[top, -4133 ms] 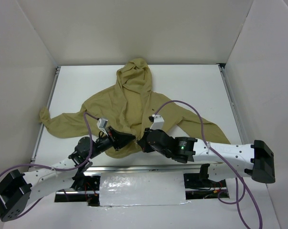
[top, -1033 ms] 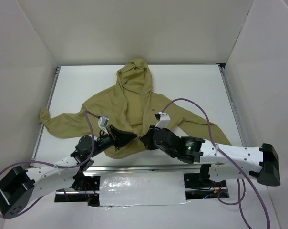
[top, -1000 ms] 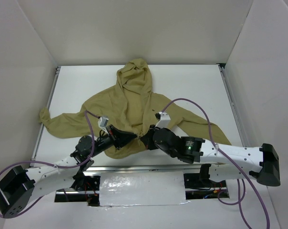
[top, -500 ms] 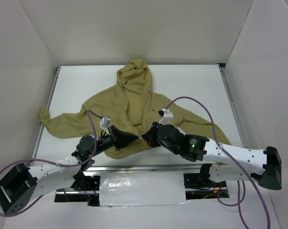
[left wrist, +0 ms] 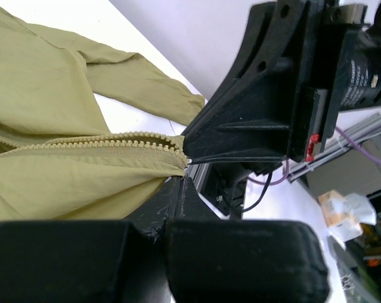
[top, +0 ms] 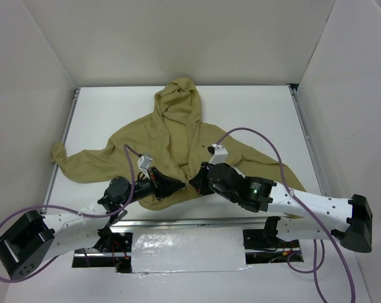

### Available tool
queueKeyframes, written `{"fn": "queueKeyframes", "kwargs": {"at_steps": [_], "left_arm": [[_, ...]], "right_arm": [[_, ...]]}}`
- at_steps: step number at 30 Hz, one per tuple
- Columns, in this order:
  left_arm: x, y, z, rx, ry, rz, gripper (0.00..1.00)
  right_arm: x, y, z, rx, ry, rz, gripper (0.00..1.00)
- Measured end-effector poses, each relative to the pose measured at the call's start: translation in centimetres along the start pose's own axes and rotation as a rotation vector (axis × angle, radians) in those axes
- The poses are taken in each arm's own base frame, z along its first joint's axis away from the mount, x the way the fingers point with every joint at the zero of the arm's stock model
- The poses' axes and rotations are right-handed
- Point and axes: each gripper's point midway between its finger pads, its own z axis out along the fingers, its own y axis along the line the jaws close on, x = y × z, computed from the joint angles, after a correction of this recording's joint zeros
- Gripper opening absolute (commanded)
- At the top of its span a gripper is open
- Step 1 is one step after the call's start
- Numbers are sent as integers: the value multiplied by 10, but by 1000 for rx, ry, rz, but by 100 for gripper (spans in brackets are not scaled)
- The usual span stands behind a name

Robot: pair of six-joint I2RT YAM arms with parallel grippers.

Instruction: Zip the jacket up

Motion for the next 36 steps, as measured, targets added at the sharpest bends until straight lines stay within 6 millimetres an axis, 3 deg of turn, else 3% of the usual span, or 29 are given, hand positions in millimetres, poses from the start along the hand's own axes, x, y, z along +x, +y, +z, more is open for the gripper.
{"fn": "queueKeyframes", "kwargs": {"at_steps": [14, 22, 36], "left_arm": [[11, 3, 5, -3, 109, 75, 0], [12, 6, 7, -22, 125, 82, 0], [29, 1, 6, 38, 203, 57, 0]], "right_arm": [[10, -5, -2, -52, 108, -65, 0], [7, -3, -14, -140, 124, 9, 0], [16, -6, -7, -156, 165, 69, 0]]}}
